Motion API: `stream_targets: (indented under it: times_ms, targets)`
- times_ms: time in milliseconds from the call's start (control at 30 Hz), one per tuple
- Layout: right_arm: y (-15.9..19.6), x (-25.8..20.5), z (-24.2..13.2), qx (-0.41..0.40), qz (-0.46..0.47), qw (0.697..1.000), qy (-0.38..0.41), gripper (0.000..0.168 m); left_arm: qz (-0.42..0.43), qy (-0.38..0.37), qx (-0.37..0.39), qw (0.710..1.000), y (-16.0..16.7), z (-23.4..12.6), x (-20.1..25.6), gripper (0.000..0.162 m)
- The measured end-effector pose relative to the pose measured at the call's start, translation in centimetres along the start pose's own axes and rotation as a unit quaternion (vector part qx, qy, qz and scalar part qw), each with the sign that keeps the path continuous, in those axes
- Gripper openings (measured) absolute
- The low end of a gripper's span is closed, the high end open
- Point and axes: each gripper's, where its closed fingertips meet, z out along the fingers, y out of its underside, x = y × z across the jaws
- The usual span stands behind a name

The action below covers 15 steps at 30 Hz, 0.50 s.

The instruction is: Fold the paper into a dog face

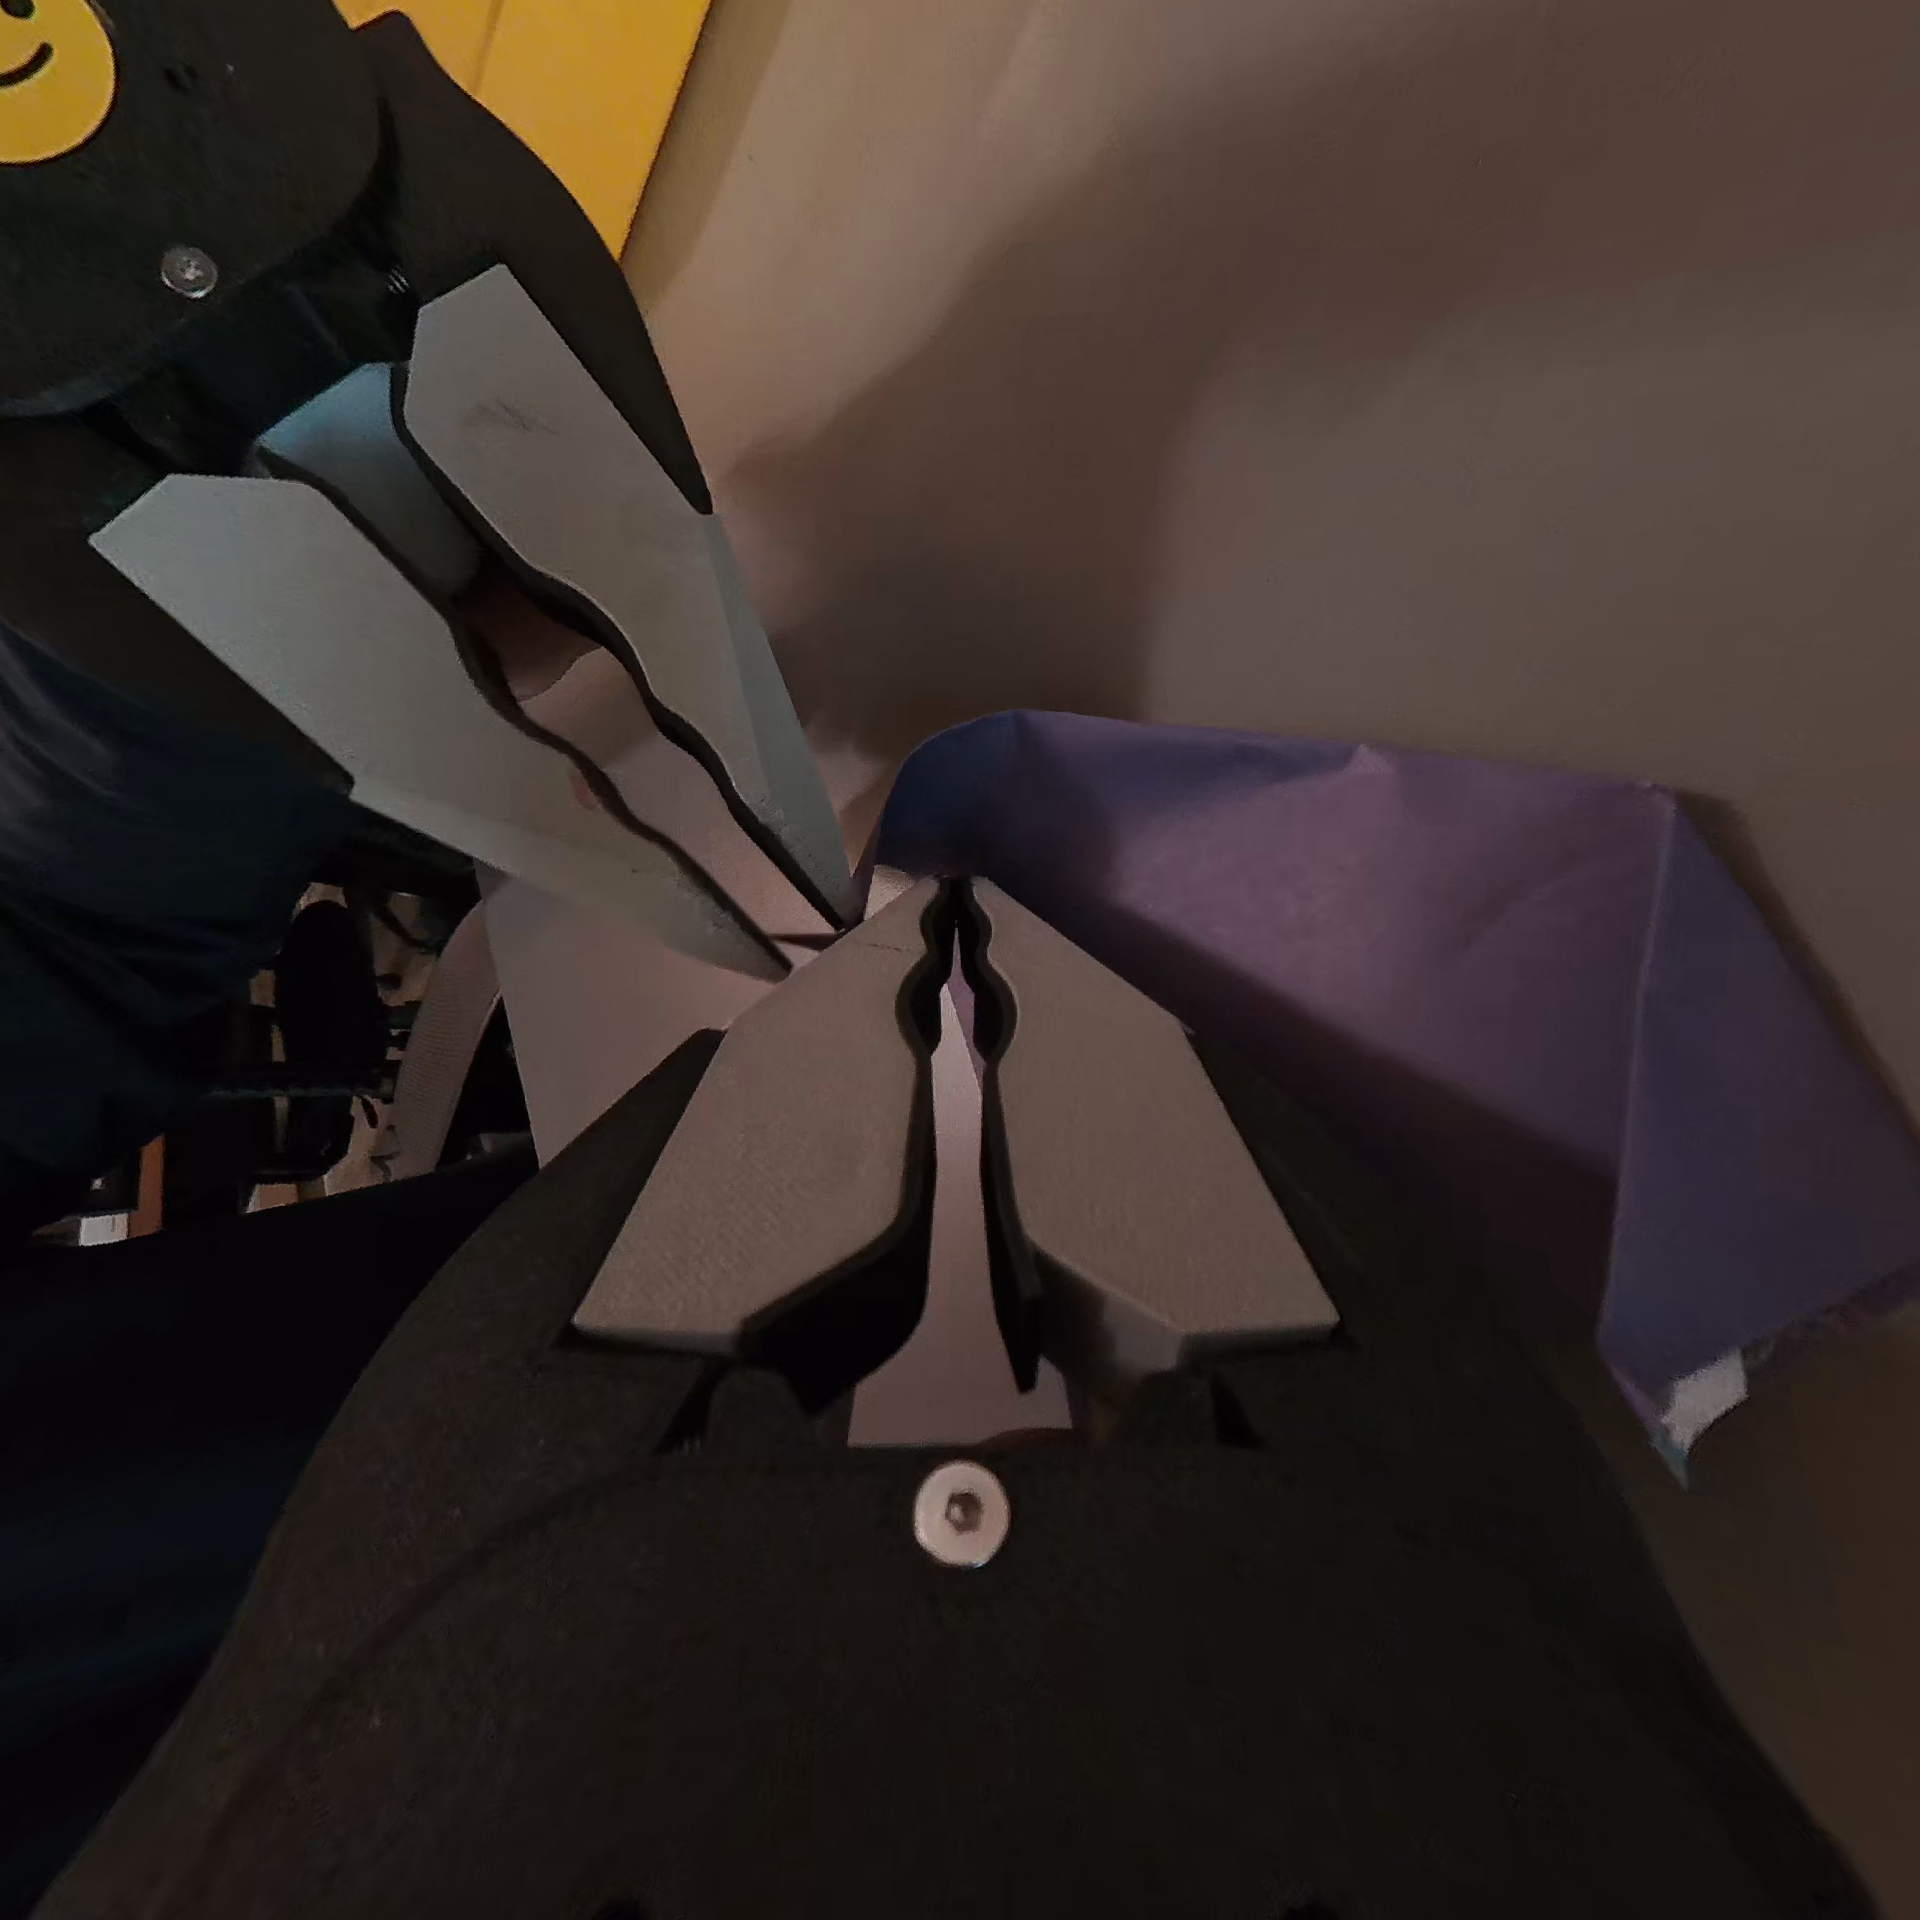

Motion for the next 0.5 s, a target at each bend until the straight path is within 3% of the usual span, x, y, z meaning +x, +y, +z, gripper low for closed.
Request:
stream_targets:
  times_ms: [100,267,500]
  targets:
    - [0.0,0.0,0.0,0.001,0.002,1.0,0.002,0.0,0.012,-0.007,-0.01,1.0,0.6,0.1,0.1,0.013]
    - [-0.1,0.0,0.0,0.003,0.009,1.0,0.0,0.0,0.071,-0.068,-0.052,0.994,2.5,1.0,-1.3,0.008]
    - [-0.1,0.0,0.0,0.005,0.018,1.0,-0.004,0.0,0.126,-0.117,-0.071,0.982,2.3,1.7,-1.3,0.005]
